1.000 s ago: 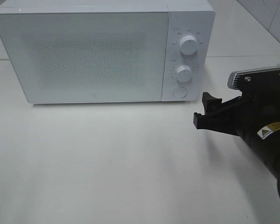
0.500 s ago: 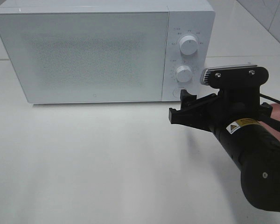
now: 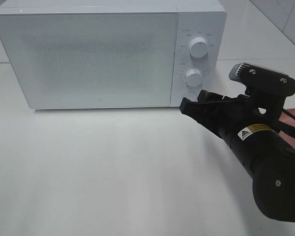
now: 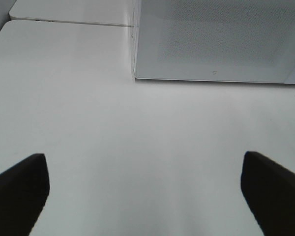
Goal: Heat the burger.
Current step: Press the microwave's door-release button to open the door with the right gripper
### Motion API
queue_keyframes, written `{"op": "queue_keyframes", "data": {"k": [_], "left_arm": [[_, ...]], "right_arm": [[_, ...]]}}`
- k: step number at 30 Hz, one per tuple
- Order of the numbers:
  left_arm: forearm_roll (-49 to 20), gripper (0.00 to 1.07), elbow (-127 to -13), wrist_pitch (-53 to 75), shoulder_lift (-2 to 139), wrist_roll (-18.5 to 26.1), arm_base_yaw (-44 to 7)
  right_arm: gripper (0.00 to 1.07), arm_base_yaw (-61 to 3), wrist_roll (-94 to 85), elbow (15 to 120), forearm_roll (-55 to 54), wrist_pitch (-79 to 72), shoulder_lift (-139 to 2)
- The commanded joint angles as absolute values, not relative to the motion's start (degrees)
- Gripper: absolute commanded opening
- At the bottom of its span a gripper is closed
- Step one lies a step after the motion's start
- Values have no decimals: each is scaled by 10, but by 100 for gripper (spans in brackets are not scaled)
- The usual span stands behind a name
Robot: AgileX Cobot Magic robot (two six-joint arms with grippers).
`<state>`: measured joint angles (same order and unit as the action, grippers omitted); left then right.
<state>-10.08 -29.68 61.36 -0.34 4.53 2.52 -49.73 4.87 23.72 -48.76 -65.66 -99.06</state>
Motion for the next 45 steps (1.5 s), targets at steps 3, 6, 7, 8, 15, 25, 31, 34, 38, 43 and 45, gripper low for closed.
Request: {"op": "queue_keyframes", "data": {"k": [3,6,7,8,15,25,31,34,38,43,45], "left_arm": [[-103,98,-296,615,-8,42,26],[-103,98,-296,615,-8,42,26],[-103,98,-296,615,-8,42,26],[-103,98,-296,615,-8,42,26],[-103,98,-296,615,-8,42,26],[-103,98,-296,615,-8,42,26],[-103,98,-296,615,-8,42,26],[-103,98,-296,615,-8,42,26],[-103,98,-296,615,-8,42,26],[-103,98,-296,615,-8,42,26],[-103,98,-296,615,-8,42,26]], "right_arm": [[27,-498,205,241,-486,-657,-992],[20,-498,308,241,-485,-657,-992],[20,-498,308,241,-485,-657,-992],[16,-498,369,241,-485,-657,-992],[11,-498,551,241,-485,-650,-992],[0,-498,666,241,-484,-606,-992],[0,-495,677,241,-484,-590,-995],[0,-495,680,241,-486,-588,-995],[0,-495,684,250,-486,-590,-1010],[0,-495,716,272,-483,-590,-1047],[0,-495,720,276,-482,-590,-1053]]}}
